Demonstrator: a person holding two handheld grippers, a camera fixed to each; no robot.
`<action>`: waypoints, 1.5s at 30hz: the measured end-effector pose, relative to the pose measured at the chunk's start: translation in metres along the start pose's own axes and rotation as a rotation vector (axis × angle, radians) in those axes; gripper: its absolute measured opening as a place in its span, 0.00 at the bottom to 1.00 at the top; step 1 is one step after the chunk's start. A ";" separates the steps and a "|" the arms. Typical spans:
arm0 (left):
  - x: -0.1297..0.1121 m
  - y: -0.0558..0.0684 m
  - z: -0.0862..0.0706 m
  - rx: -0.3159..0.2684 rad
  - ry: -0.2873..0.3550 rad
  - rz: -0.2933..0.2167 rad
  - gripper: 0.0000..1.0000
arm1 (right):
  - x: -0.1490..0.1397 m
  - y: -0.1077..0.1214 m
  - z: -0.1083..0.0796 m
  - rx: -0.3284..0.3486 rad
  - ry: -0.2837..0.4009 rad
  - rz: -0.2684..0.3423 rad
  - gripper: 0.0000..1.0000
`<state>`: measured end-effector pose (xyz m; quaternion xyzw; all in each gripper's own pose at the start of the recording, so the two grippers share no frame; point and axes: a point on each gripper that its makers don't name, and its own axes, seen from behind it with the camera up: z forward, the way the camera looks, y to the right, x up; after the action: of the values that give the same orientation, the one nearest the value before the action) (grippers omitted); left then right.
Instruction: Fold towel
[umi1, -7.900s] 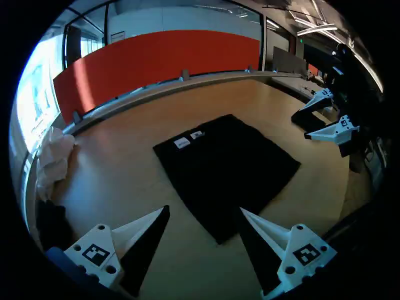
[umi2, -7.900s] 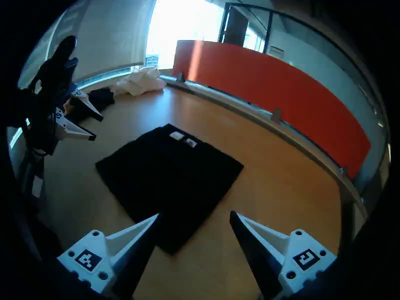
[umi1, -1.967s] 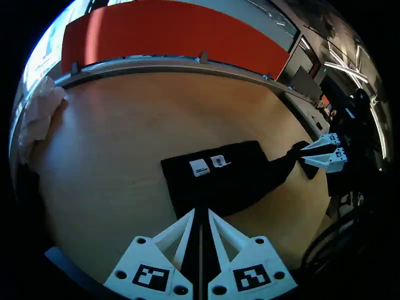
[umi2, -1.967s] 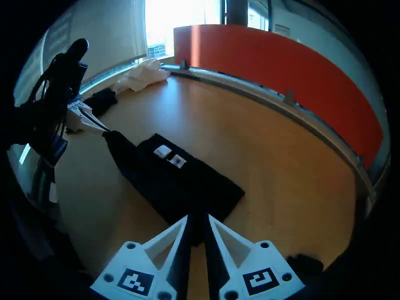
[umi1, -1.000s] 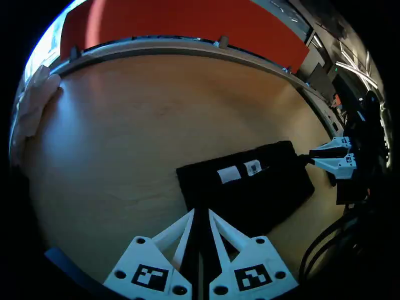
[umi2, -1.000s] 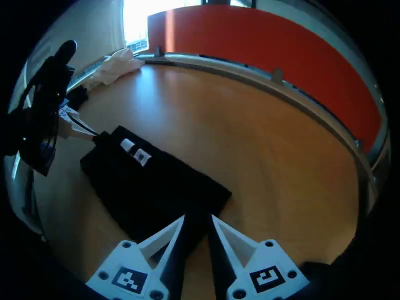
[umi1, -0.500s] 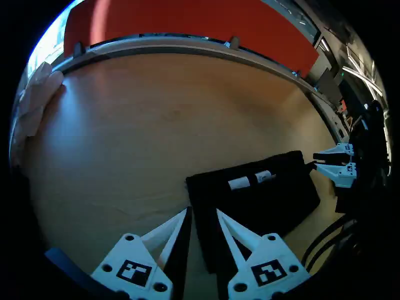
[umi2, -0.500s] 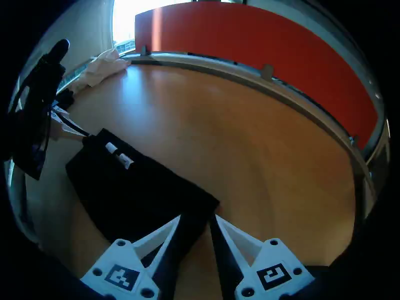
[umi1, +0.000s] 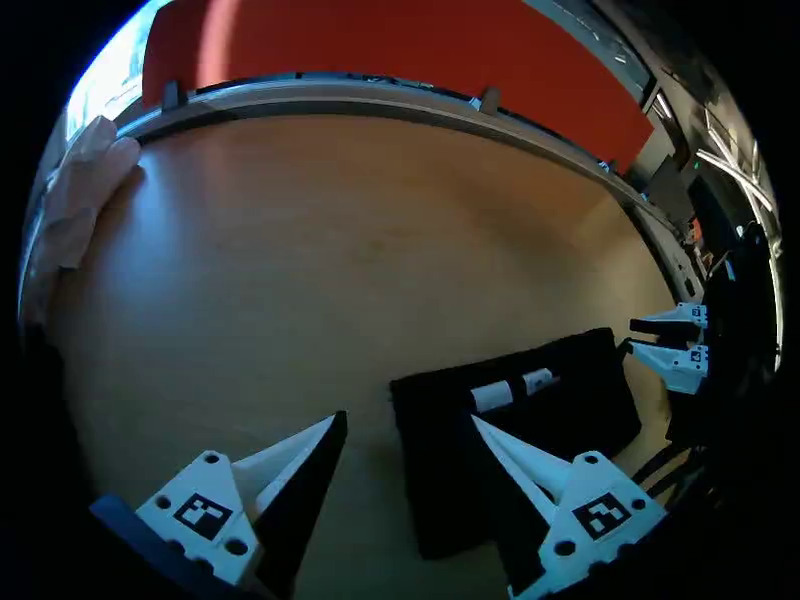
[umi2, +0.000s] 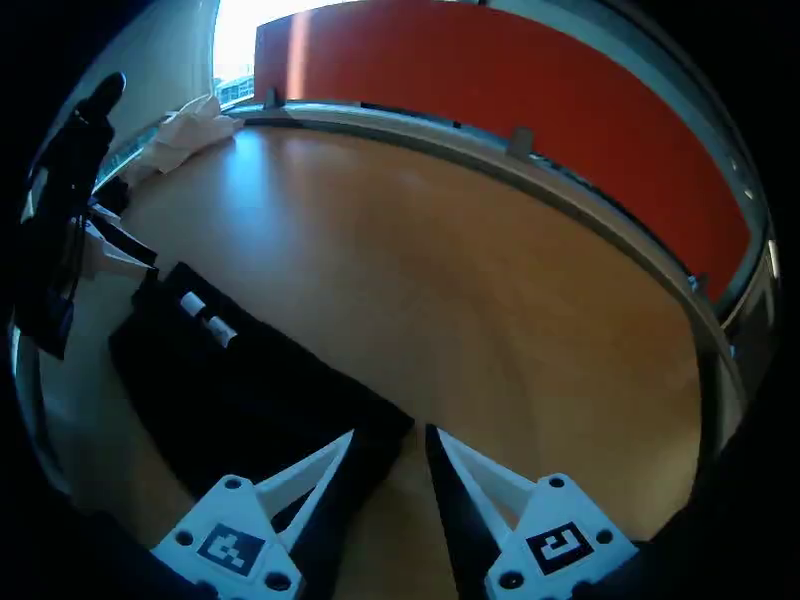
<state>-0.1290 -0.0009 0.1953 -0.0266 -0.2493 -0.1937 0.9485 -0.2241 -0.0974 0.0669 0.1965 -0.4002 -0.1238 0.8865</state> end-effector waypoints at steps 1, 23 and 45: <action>0.001 -0.001 0.000 0.004 0.003 -0.003 0.83 | 0.000 0.001 0.001 -0.002 -0.002 0.003 0.46; 0.010 -0.001 -0.022 0.004 0.053 -0.015 0.85 | 0.007 0.020 0.013 -0.047 -0.021 0.040 0.49; -0.018 0.000 -0.039 0.027 0.059 -0.011 0.85 | -0.007 -0.001 -0.029 -0.016 0.039 0.017 0.98</action>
<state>-0.1254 0.0000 0.1523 -0.0068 -0.2238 -0.1965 0.9546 -0.2068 -0.0887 0.0441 0.1883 -0.3832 -0.1159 0.8968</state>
